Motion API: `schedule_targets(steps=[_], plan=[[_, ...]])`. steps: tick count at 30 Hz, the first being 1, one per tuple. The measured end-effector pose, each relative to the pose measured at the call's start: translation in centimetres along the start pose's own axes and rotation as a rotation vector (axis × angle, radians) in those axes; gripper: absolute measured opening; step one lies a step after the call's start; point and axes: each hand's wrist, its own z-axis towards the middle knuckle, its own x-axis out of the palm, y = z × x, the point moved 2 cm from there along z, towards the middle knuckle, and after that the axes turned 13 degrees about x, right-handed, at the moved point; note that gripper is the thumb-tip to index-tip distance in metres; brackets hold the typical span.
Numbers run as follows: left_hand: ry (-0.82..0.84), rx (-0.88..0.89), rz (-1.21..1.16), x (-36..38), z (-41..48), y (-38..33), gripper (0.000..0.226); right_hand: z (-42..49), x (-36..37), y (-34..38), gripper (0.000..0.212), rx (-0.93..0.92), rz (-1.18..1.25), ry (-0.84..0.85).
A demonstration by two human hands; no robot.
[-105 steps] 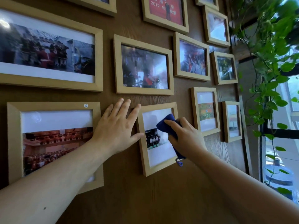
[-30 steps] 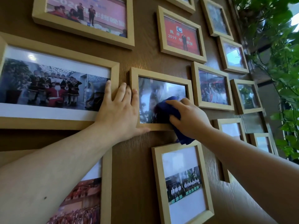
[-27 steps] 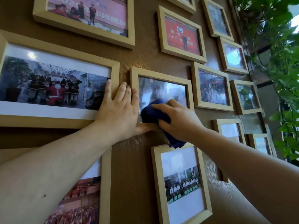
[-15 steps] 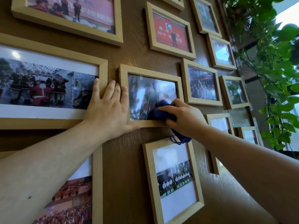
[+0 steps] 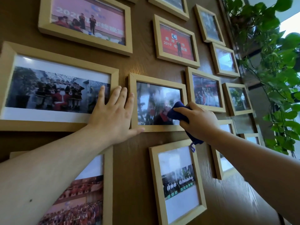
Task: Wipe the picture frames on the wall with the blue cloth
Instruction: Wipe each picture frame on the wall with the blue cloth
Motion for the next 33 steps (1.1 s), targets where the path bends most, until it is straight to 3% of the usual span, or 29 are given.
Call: schedule_targets(steps=[5, 17, 26, 33], plan=[[-0.012, 0.007, 0.039, -1.8, -3.7, 3.2, 0.106, 1.3, -1.9, 6.1, 0.044, -0.022, 0.235, -0.090], [-0.037, -0.116, 0.141, -3.9, -13.7, 13.5, 0.103, 2.6, -5.9, 21.8, 0.047, -0.152, 0.549, -0.191], [0.001, -0.235, 0.081, -2.8, -17.0, 16.4, 0.113, 4.8, -7.2, 30.5, 0.046, -0.233, 0.576, -0.202], [-0.053, -0.251, -0.019, -1.2, -17.1, 16.6, 0.108, 5.9, -6.7, 33.5, 0.047, -0.179, 0.491, -0.167]])
